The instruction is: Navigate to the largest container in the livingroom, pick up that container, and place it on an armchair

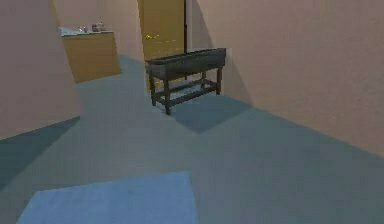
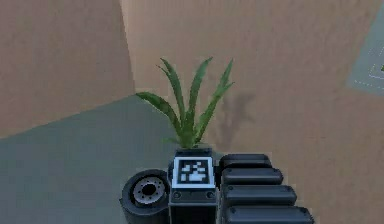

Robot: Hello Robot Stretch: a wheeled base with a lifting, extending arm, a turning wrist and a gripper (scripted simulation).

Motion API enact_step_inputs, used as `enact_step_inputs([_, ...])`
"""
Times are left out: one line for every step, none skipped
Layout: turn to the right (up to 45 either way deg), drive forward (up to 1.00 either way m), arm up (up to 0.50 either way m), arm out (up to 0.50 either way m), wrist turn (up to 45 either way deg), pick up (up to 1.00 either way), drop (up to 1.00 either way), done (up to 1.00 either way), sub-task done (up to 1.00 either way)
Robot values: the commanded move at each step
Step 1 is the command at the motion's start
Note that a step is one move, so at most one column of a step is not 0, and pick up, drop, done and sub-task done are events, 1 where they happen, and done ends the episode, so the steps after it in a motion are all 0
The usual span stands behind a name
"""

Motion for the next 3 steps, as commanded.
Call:
enact_step_inputs([-18.0,0.0,0.0,0.0,0.0,0.0,0.0,0.0,0.0])
enact_step_inputs([0.0,1.0,0.0,0.0,0.0,0.0,0.0,0.0,0.0])
enact_step_inputs([-3.0,0.0,0.0,0.0,0.0,0.0,0.0,0.0,0.0])
